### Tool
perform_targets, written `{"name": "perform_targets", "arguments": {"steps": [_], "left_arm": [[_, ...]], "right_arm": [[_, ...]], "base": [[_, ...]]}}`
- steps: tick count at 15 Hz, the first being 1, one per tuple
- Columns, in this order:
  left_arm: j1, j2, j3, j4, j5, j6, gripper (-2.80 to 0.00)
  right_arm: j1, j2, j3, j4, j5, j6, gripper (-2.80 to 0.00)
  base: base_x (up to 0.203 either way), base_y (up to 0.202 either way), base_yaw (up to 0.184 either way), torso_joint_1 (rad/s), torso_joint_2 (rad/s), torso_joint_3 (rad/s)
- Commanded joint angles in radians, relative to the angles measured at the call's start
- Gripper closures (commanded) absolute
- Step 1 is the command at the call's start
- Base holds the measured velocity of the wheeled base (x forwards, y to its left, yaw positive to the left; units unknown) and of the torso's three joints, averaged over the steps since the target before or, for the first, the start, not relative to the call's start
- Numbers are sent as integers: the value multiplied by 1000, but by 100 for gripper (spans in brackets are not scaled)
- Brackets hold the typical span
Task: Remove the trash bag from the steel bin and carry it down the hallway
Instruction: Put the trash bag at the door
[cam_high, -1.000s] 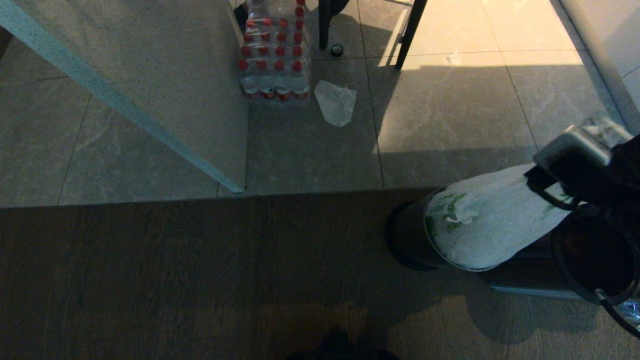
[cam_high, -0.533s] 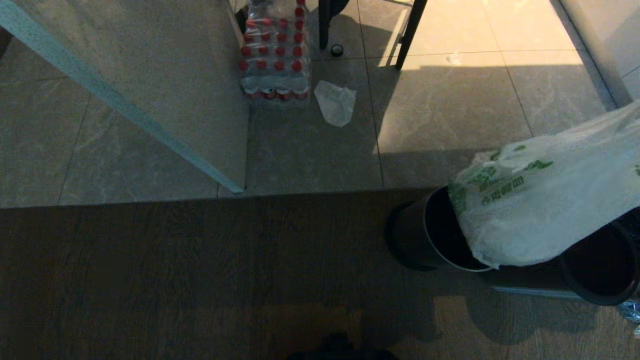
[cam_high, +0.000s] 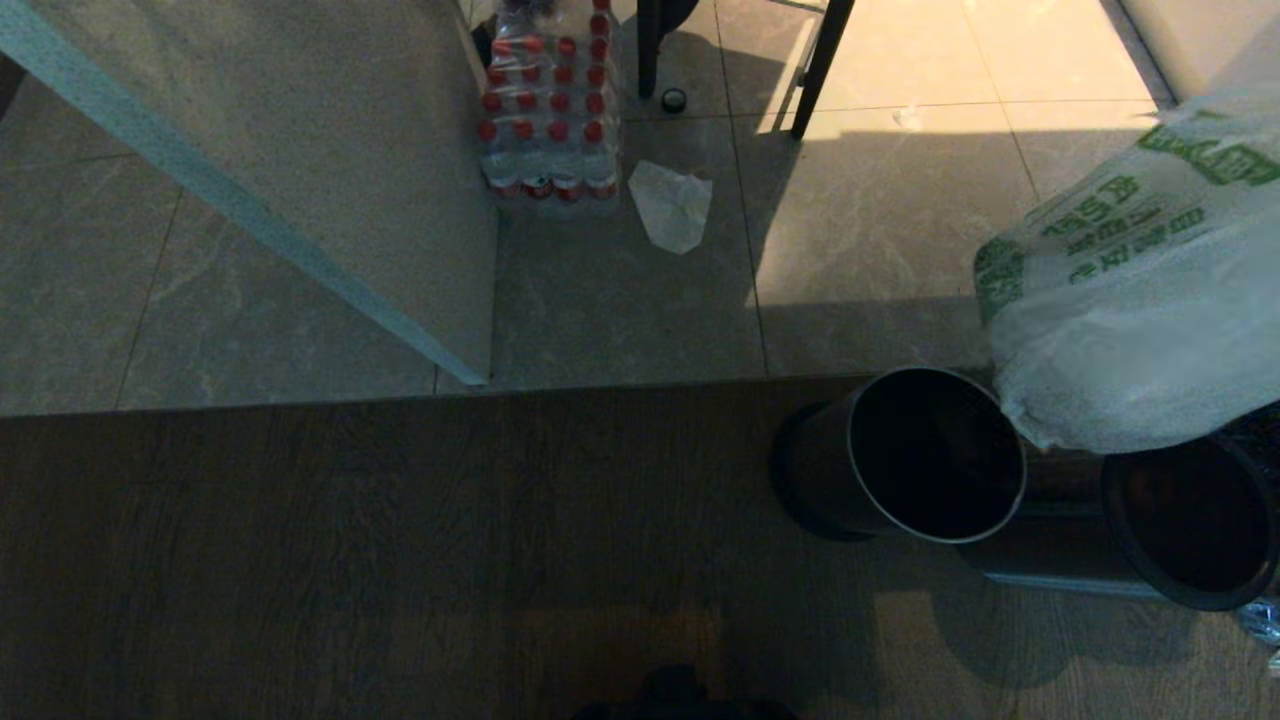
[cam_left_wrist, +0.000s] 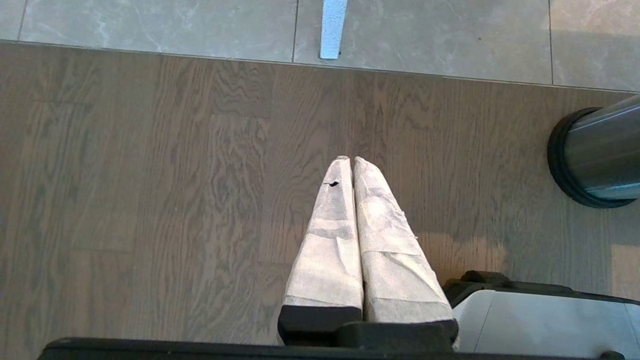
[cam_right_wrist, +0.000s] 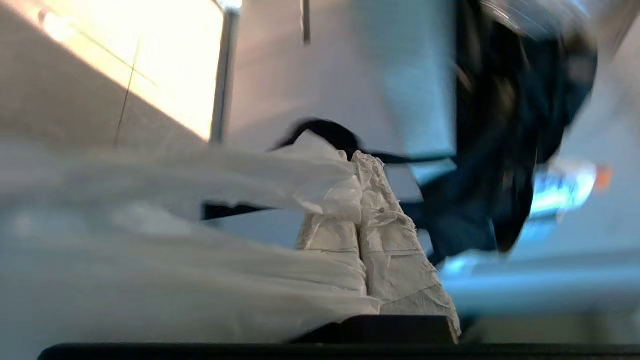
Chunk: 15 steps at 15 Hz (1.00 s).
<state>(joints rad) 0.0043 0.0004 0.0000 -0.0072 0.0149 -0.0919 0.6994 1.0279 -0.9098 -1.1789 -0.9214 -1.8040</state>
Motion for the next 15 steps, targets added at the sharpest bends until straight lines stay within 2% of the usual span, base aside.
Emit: {"name": "perform_targets", "arguments": {"steps": [1,3,5,8,10,12,15], "left_arm": [[0,0,0,0,0,-1,0],[0,0,0,0,0,-2,0],[0,0,0,0,0,-1,0],[0,0,1,0,0,-2,0],[2,0,0,0,0,-1,0],[0,0,1,0,0,-1,0],[0,0,0,0,0,-2,0]], "right_arm": [[53,6,-191,41,-82,-10,0],[112,24,-362,109,-139,-9,0],[224,32,-471,146,-214,-10,0],[335,58,-677,193,-296,-8,0],[378,86,-802,202,-361,3,0],[398,92,-872,205,-397,35,0],[481,119,-1031,204,-467,49,0]], "base": [[0,0,0,0,0,0],[0,0,0,0,0,0],[0,0,0,0,0,0],[0,0,0,0,0,0],[0,0,0,0,0,0],[0,0,0,0,0,0],[0,0,0,0,0,0]]}}
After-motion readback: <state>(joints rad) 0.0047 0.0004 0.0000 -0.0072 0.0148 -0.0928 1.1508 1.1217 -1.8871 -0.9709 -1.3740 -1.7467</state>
